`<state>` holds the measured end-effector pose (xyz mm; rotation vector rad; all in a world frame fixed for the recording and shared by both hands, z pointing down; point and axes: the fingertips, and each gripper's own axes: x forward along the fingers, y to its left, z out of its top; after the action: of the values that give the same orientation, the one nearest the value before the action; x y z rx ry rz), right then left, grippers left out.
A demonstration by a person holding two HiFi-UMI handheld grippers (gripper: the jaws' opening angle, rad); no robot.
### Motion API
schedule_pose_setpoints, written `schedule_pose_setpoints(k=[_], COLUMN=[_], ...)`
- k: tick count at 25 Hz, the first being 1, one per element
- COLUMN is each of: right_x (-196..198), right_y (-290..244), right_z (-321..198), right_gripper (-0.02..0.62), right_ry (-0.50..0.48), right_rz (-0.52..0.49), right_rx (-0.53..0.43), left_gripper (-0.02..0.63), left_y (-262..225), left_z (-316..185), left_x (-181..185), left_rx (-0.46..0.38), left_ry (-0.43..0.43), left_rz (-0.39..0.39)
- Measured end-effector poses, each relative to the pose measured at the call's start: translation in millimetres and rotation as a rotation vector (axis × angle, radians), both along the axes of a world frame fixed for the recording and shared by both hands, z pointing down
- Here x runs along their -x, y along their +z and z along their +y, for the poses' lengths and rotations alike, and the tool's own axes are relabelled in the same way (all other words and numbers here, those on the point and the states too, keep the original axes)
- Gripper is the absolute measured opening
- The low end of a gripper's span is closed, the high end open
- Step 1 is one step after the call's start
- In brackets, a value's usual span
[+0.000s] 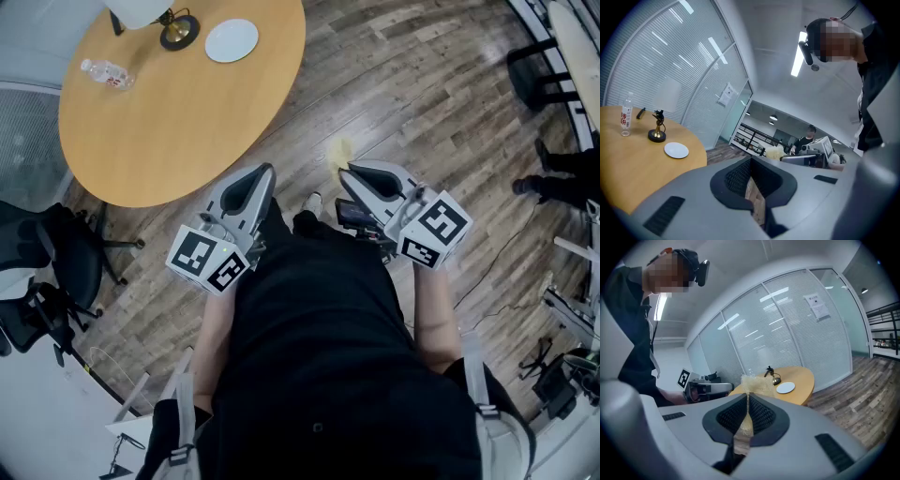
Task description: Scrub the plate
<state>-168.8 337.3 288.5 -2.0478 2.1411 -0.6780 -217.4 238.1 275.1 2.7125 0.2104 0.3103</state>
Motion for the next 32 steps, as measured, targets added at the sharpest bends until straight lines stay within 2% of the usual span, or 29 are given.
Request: schedule_pose_setpoints(k=[7, 14, 20, 27, 32], right_x=[-10.5, -16.2, -34.8, -72.5, -103.4], right_y=[4.0, 14.6, 14.1, 8.7, -6.0], right_z=[25.8, 25.1, 7.8, -23.7, -65.0], right_gripper=[0.028, 0.028, 0.028, 0.028, 0.028], right_ry=[0.087, 0.134, 0.16, 0.188, 0.171], right_rz=[-0.041, -0.074, -0.088, -0.062, -0.014], right_rx=[-0.002, 0.015, 0.032, 0.055, 0.051], left_gripper=[0.012, 0.012, 0.012, 0.012, 0.012], left_y=[-3.4, 4.3, 12.2, 13.4, 15.4], left_z=[23.2, 15.9, -5.2, -45.0, -80.3], left_x=[-2.4, 0.7, -16.7, -52.9, -77.1], left_rx=[-0.024, -0.028, 0.02, 0.03, 0.12], left_ry=[0.026, 0.025, 0.043, 0.041, 0.057], left_rz=[-0.006, -0.038, -0.048, -0.022, 0.003])
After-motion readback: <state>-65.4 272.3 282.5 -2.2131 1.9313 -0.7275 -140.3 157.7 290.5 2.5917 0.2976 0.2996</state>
